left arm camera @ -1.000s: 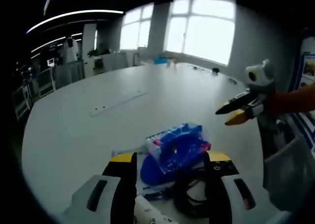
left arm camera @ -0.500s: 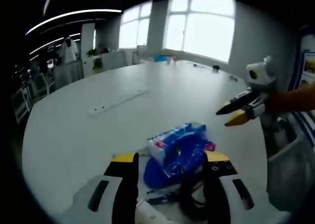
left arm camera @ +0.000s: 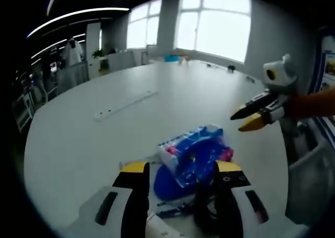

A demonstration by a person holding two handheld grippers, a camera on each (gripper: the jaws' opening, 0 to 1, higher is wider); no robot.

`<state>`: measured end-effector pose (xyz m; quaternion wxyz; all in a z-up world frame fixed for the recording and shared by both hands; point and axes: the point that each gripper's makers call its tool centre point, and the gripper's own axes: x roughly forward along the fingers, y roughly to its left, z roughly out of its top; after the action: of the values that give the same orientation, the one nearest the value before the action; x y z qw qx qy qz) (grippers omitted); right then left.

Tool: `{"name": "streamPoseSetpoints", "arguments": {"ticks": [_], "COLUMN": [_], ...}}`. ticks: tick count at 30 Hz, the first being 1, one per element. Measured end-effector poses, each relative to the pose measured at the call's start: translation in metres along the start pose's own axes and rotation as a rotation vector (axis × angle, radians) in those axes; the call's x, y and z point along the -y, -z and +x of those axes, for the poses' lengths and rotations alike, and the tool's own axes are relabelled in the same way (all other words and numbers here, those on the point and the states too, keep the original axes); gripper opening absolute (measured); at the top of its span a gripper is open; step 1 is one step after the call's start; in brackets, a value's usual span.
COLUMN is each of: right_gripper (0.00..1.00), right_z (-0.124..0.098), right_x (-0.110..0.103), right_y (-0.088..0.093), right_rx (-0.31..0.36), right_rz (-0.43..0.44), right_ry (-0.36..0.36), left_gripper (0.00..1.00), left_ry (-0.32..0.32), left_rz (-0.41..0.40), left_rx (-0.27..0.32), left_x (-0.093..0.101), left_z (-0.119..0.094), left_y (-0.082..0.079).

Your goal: Arrange the tabletop items into an orderly group along one side of the table until the central work area is clear of visible clutter.

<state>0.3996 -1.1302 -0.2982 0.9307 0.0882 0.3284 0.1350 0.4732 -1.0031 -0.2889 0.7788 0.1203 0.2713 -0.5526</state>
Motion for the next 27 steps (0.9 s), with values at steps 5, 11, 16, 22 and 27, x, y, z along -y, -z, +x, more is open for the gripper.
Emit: {"name": "streamPoseSetpoints", "arguments": {"ticks": [5, 11, 16, 22, 27], "right_gripper": [0.31, 0.31, 0.31, 0.31, 0.31], "right_z": [0.002, 0.005, 0.007, 0.011, 0.013], "right_x": [0.003, 0.004, 0.004, 0.003, 0.004], "right_y": [0.003, 0.006, 0.008, 0.009, 0.011], "right_rx": [-0.011, -0.023, -0.031, -0.037, -0.045], "right_rz": [0.013, 0.024, 0.028, 0.037, 0.056], "right_ry": [0.013, 0.021, 0.024, 0.024, 0.033], "left_gripper": [0.43, 0.41, 0.40, 0.35, 0.33], "left_ry": [-0.008, -0.019, -0.032, -0.044, -0.050], "left_rz": [0.008, 0.018, 0.036, 0.064, 0.073], "left_rx": [-0.024, -0.045, -0.065, -0.097, -0.110], "left_x": [-0.001, -0.002, -0.005, -0.007, -0.008], "left_z": [0.004, 0.009, 0.012, 0.017, 0.019], "left_y": [0.004, 0.007, 0.009, 0.014, 0.016]}}
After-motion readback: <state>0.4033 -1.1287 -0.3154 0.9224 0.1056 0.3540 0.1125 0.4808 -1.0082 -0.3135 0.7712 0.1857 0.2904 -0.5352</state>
